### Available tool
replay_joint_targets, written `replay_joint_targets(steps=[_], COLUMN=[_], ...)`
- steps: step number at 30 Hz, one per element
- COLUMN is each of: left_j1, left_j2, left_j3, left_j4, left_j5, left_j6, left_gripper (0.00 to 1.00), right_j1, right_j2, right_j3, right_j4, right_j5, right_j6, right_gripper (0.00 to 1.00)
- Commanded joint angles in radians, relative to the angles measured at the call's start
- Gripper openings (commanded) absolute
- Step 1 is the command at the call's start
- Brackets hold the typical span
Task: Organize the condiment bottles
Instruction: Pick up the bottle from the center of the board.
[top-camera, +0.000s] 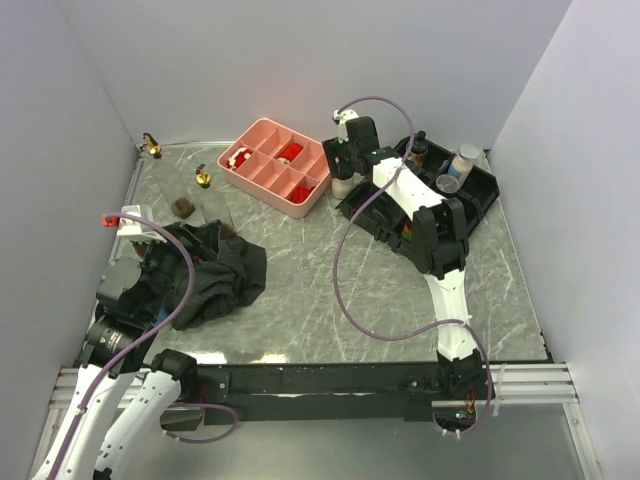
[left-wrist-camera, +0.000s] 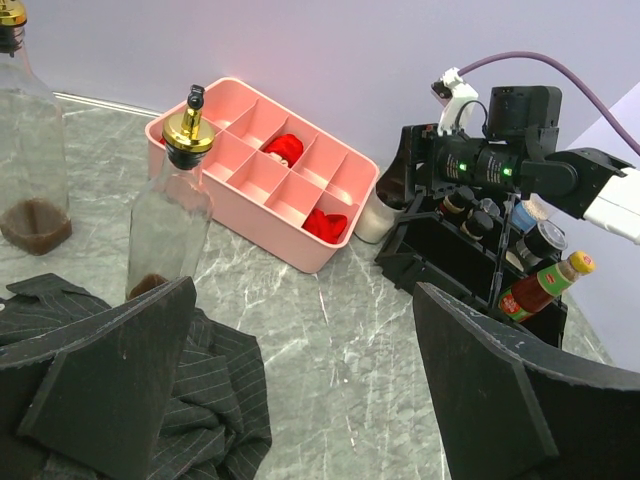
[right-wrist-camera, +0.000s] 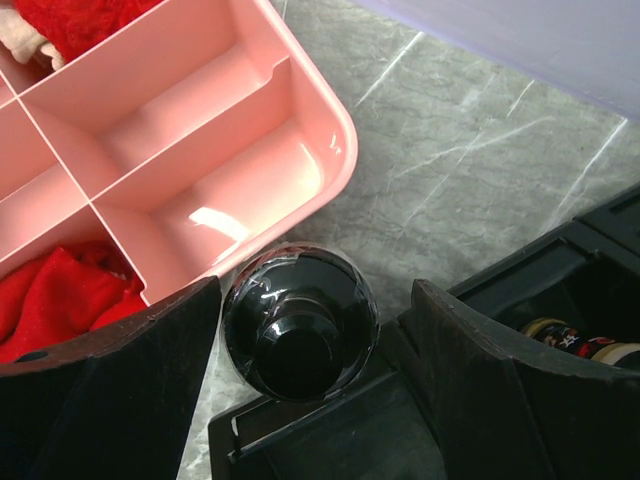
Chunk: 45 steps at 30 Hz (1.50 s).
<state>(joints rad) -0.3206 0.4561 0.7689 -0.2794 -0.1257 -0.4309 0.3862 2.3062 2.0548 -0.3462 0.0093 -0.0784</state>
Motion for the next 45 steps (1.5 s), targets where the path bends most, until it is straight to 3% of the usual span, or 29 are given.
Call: replay_joint_targets(steps=[1, 20, 39, 45], left_j1=[-0.002, -0.002, -0.002, -0.002], left_j2=[0.007, 0.006, -0.005, -0.002], left_j3=[0.012, 0.01, 0.01, 0.01], left_j4=[0.019, 0.017, 0.014, 0.016], left_j5=[-0.008, -0.011, -0.018, -0.022], left_j6=[0.012, 0.011, 0.012, 0.011], left_gripper=[0.96, 0.96, 0.96, 0.97], right_j1=[-0.003, -0.017, -0.049, -0.061], right_j2=[0.002, 0.019, -0.094, -0.149], right_j3=[-0.001, 0.013, 0.016, 0.021], right_j4=[-0.004, -0.034, -0.049, -0.034], right_j5=[-0.006, -0.042, -0.057, -0.095], right_j6=[0.014, 0.045, 0.066, 0.077], right_gripper=[0.83, 0.81, 0.26, 0.18])
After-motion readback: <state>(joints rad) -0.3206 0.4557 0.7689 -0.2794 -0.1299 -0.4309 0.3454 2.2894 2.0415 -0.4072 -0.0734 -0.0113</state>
